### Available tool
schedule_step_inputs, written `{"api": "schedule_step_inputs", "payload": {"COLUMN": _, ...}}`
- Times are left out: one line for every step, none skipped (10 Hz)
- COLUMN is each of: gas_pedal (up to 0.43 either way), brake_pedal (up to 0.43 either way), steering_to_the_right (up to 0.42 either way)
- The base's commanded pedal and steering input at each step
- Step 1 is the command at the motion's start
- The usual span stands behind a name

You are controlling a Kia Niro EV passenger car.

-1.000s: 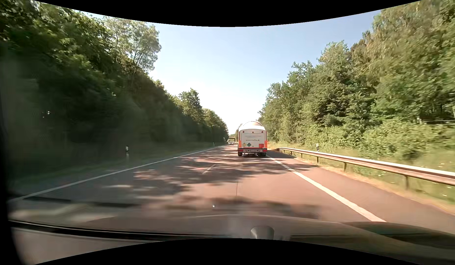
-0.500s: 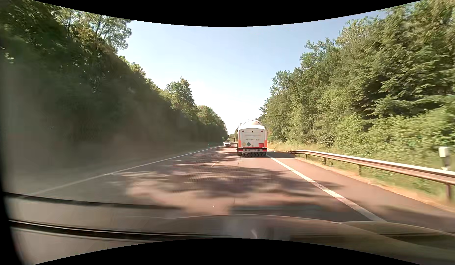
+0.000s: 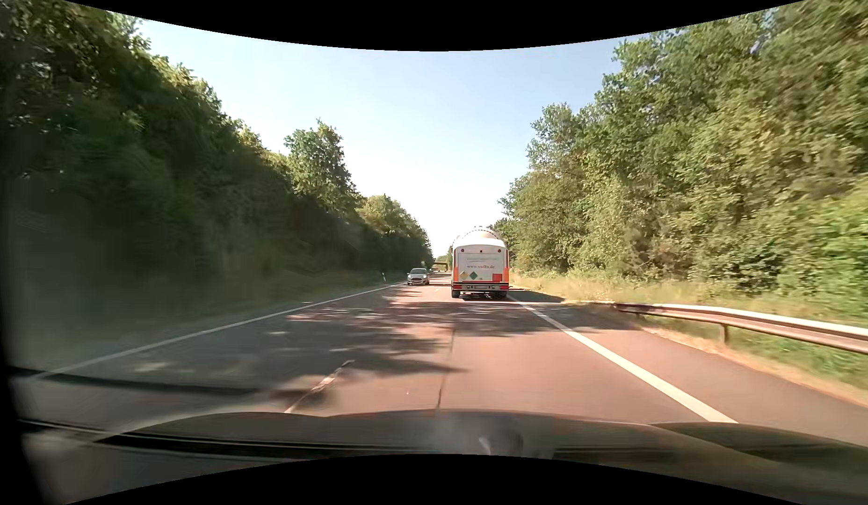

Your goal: Follow the waypoints while adhering to traffic rules and regulations

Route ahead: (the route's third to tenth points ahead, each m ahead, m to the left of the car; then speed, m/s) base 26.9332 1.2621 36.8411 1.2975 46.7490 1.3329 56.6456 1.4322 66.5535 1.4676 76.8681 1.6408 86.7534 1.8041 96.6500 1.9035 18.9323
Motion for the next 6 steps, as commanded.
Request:
{"api": "schedule_step_inputs", "payload": {"gas_pedal": 0.067, "brake_pedal": 0.006, "steering_to_the_right": 0.004}}
{"api": "schedule_step_inputs", "payload": {"gas_pedal": 0.0, "brake_pedal": 0.006, "steering_to_the_right": 0.004}}
{"api": "schedule_step_inputs", "payload": {"gas_pedal": 0.0, "brake_pedal": 0.006, "steering_to_the_right": 0.004}}
{"api": "schedule_step_inputs", "payload": {"gas_pedal": 0.0, "brake_pedal": 0.006, "steering_to_the_right": 0.004}}
{"api": "schedule_step_inputs", "payload": {"gas_pedal": 0.0, "brake_pedal": 0.006, "steering_to_the_right": 0.004}}
{"api": "schedule_step_inputs", "payload": {"gas_pedal": 0.0, "brake_pedal": 0.006, "steering_to_the_right": 0.004}}
